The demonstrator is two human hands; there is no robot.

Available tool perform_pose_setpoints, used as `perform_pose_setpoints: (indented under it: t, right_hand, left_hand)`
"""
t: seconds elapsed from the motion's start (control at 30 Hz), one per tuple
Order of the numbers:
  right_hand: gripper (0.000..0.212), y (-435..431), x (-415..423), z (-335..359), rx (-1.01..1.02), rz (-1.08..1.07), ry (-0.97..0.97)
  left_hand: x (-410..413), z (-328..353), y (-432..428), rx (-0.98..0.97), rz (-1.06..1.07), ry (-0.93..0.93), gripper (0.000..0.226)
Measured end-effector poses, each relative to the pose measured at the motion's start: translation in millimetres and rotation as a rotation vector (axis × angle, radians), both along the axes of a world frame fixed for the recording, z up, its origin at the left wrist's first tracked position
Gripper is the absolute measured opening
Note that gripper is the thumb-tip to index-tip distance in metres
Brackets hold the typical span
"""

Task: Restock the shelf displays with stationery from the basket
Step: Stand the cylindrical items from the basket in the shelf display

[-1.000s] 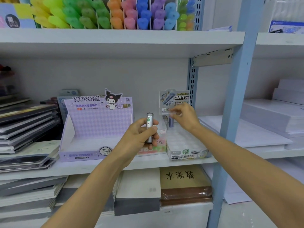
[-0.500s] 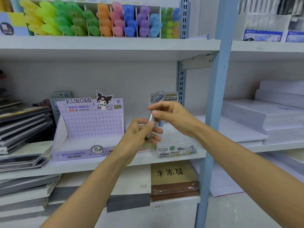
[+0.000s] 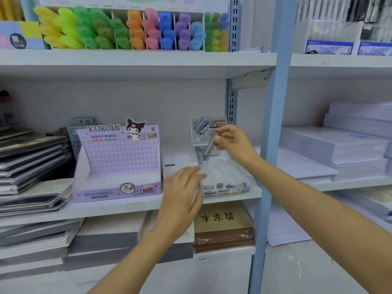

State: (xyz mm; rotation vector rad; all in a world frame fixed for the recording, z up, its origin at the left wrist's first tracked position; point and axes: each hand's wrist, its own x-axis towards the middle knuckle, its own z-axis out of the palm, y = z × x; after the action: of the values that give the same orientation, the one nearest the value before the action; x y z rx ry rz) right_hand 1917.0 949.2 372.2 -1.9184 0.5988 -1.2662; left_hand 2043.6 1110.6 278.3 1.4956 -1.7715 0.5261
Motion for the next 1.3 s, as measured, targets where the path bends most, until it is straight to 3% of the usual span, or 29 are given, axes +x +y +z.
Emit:
perform_pose_setpoints:
  t: [0.1,0.2,0.53,0.77,0.93,1.0,1.07,1.17,1.23,1.3]
  right_hand:
    - [0.017,-4.3,13.1,-11.9,-0.048,-0.055,0.128]
    - [0.017,-9.7,27.3,-20.1,-0.108,-0.117,0.203]
    - [0.021,-23.5,43.0,-24.4,-0.194,-0.030,0.371]
    - [0.013,-30.1,45.6,-36.1,-0.239,-0.113,0.401]
    - [0.028,-20.4,34.5,-37.7,-0.292,-0.128,0.508]
    - [0.031,-4.6,24.9,-37.4,-0.338,-0.146,0.465]
    - [0.026,20.4,13.2,-39.9,-0.406,-0.166,0.291]
    - [0.014,67.2,-6.2,-58.5,-0.500,-0.078,0.065]
    - [0.014,94.3,-14.3,-89.0,-0.418,0.008,0.065]
    - [0.016,111.4,-17.0,-132.7,-0.315,0.092,0.193]
  left_hand:
    - [3.7,-13.5,-1.8,0.123,0.116,-0.194,0.048]
    - [3.8,-15.9,-1.8,0.135,0.171,-0.271,0.052]
    - [8.2,-20.9,-3.4,0.163,0.175,-0.279,0.056]
    - [9.2,-24.5,-5.9,0.117,0.177,-0.284,0.054]
    - [7.8,-22.9,-4.2,0.142,0.141,-0.254,0.056]
    - [5.8,-23.0,0.8,0.159,0.110,-0.209,0.059]
    - [2.9,-28.9,9.1,0.128,0.097,-0.147,0.058]
    - [0.0,-56.6,25.5,-0.047,0.111,-0.059,0.040]
    - [-1.0,-90.7,37.8,-0.033,0.103,0.010,0.025]
    - [-1.4,-134.0,49.3,0.124,0.053,0.104,0.014]
